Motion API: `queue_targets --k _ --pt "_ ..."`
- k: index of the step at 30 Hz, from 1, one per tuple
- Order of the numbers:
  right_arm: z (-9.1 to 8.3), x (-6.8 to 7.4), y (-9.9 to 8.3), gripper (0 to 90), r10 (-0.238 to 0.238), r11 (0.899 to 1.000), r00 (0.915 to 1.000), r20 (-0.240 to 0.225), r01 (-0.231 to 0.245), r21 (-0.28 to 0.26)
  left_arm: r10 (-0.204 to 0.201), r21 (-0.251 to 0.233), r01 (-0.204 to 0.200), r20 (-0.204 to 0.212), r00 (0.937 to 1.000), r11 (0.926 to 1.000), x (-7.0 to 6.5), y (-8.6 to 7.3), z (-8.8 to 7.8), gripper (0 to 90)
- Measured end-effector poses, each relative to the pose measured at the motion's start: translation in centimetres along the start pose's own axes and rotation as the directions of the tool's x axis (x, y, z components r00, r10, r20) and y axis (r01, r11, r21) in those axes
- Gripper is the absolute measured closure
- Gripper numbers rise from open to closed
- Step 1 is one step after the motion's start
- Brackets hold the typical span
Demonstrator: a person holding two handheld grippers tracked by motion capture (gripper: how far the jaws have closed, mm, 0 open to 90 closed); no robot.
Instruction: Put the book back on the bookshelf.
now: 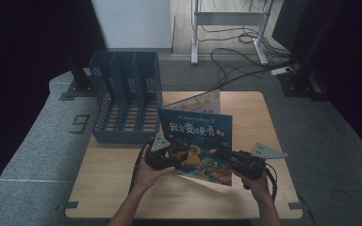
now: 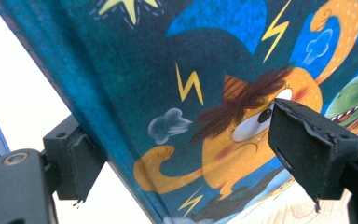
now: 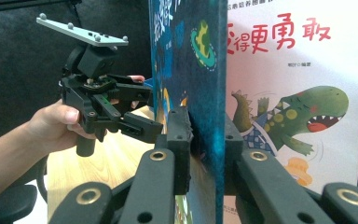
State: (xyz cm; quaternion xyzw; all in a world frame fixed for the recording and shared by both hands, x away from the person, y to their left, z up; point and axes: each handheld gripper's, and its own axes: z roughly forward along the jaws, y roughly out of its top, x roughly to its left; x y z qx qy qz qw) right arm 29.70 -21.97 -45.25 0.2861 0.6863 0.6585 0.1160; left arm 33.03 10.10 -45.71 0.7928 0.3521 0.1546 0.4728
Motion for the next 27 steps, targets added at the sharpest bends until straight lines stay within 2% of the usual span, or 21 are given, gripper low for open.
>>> queue_targets --k 7,16,21,27 --pt "-0.1 -0.6 -0.4 74.0 -0.009 1.0 0.9995 0.031 0.009 0.016 0.022 -0.022 -0.022 -0.018 0.9996 0.9995 -0.5 0.0 -0.4 20.7" --pt "-0.1 -1.4 -1.0 66.2 0.003 1.0 0.9977 0.068 -0.004 0.022 0.031 -0.082 -0.032 -0.023 0.9993 0.9961 -0.8 0.2 -0.8 29.8" --pt "-0.1 -1.9 -1.4 61.4 0.004 1.0 0.996 0.089 -0.007 0.03 0.057 -0.099 -0.061 -0.04 0.9976 0.9932 -1.3 0.1 -0.9 34.1" --pt "0.0 -2.4 -1.7 55.7 0.018 0.999 0.9949 0.099 -0.022 0.035 0.066 -0.11 -0.068 -0.015 0.9977 0.9916 -1.5 0.1 -1.0 37.7"
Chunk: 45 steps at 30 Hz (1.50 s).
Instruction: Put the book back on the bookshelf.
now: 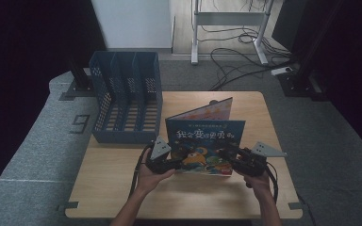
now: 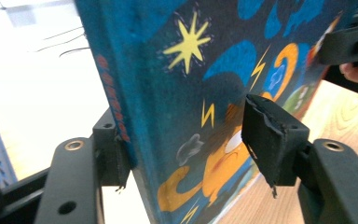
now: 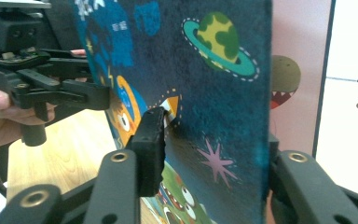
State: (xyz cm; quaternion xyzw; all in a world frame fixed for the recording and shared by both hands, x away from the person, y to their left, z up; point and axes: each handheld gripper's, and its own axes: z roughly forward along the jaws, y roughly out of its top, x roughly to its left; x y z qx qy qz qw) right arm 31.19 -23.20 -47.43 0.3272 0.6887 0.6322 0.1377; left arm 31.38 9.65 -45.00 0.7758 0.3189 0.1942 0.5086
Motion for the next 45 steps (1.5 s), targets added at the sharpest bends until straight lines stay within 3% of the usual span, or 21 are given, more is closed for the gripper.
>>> queue_targets --k 18,45 --pt "0.3 -0.7 -0.5 44.6 0.062 0.998 0.998 0.013 -0.062 -0.004 0.037 -0.018 -0.037 0.012 0.9992 0.9992 -0.8 -0.2 0.1 45.0" --pt "0.0 -1.5 -0.8 35.1 0.09 0.996 0.9935 0.07 -0.091 0.005 0.059 -0.028 -0.059 0.02 0.998 0.9979 -1.8 0.2 0.6 49.5"
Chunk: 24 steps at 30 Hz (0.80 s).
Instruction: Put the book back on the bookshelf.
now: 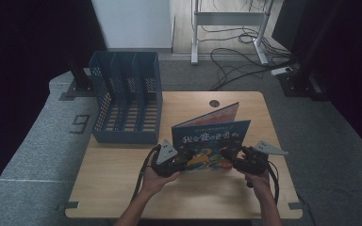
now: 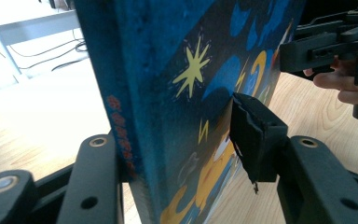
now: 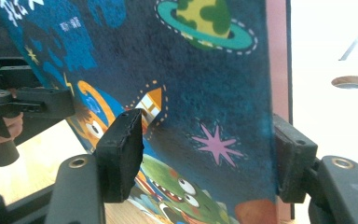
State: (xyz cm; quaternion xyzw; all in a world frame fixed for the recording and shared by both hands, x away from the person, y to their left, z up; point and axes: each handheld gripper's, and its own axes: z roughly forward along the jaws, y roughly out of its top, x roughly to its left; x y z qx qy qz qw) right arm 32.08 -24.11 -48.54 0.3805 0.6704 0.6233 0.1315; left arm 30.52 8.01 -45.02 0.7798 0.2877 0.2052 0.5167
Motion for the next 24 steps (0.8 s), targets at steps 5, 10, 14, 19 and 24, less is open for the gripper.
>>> queue_targets --k 5,10,14,19,24 --pt "0.1 -0.2 -0.2 32.6 0.006 1.0 0.9994 0.035 -0.006 0.015 0.019 -0.01 -0.019 -0.011 0.9998 0.9998 -0.4 0.0 0.1 51.3" --pt "0.1 -0.4 -0.3 31.3 0.021 1.0 0.9992 0.033 -0.021 0.01 0.002 -0.013 -0.002 0.007 1.0 0.9999 -0.6 0.1 0.3 51.2" --pt "0.0 -0.4 -0.3 31.3 0.02 1.0 0.9993 0.031 -0.02 0.012 -0.018 -0.017 0.019 0.006 0.9998 0.9997 -0.8 0.1 0.5 48.7" --pt "0.0 -0.4 -0.3 31.4 0.022 1.0 0.9993 0.03 -0.022 0.012 -0.021 -0.024 0.02 -0.014 0.9997 0.9995 -1.0 0.0 0.7 46.4" --pt "0.0 -0.4 -0.3 31.6 0.02 1.0 0.9994 0.029 -0.021 0.013 0.0 -0.017 0.0 -0.025 0.9997 0.9999 -1.1 0.0 0.8 44.9"
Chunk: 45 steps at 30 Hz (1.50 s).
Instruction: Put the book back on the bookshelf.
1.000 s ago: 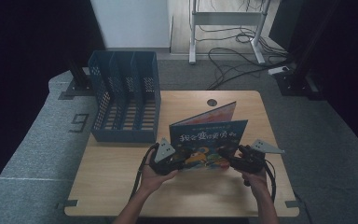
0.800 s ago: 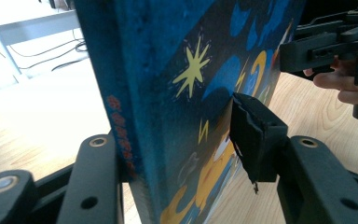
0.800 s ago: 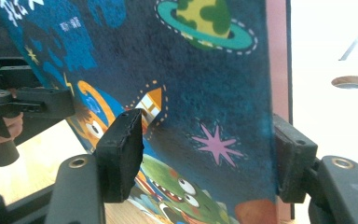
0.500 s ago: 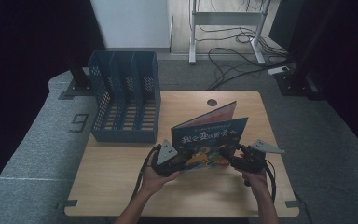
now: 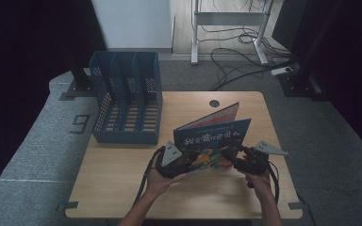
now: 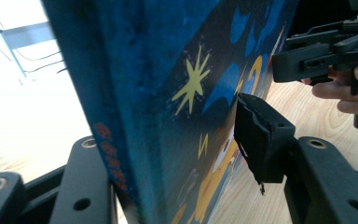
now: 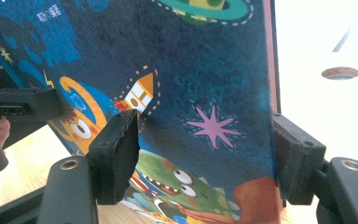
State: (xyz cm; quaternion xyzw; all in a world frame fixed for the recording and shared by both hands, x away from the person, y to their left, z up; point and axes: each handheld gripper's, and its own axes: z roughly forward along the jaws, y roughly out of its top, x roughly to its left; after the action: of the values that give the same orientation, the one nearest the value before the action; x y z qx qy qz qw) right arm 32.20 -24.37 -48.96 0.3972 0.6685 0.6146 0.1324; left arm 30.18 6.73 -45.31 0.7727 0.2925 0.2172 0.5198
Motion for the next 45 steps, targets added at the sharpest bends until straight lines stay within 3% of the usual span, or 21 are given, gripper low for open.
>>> queue_targets --k 4,18,26,36,45 --pt "0.0 0.0 0.0 31.7 0.0 1.0 1.0 0.0 0.0 -0.004 0.014 0.002 -0.014 -0.003 0.9999 0.9999 -0.1 0.0 0.0 44.7" --pt "-0.2 -0.2 -0.1 31.5 -0.012 1.0 0.9999 -0.003 0.012 -0.003 -0.024 -0.069 0.027 0.044 0.9987 0.9972 0.0 0.3 -0.3 46.6" --pt "-0.3 -0.4 -0.2 30.9 -0.006 1.0 1.0 0.0 0.006 0.003 -0.006 -0.084 0.008 0.03 0.9995 0.9965 -0.4 0.1 -0.3 49.7" --pt "-0.5 -0.9 -0.4 29.7 0.013 1.0 0.9997 0.021 -0.013 0.009 0.025 -0.101 -0.019 0.059 0.9979 0.9947 -0.8 0.1 -0.4 59.3" --pt "-0.4 -1.2 -0.6 29.3 0.019 1.0 0.9992 0.036 -0.02 0.008 0.036 -0.108 -0.031 0.045 0.9983 0.9936 -1.1 0.1 -0.4 59.9"
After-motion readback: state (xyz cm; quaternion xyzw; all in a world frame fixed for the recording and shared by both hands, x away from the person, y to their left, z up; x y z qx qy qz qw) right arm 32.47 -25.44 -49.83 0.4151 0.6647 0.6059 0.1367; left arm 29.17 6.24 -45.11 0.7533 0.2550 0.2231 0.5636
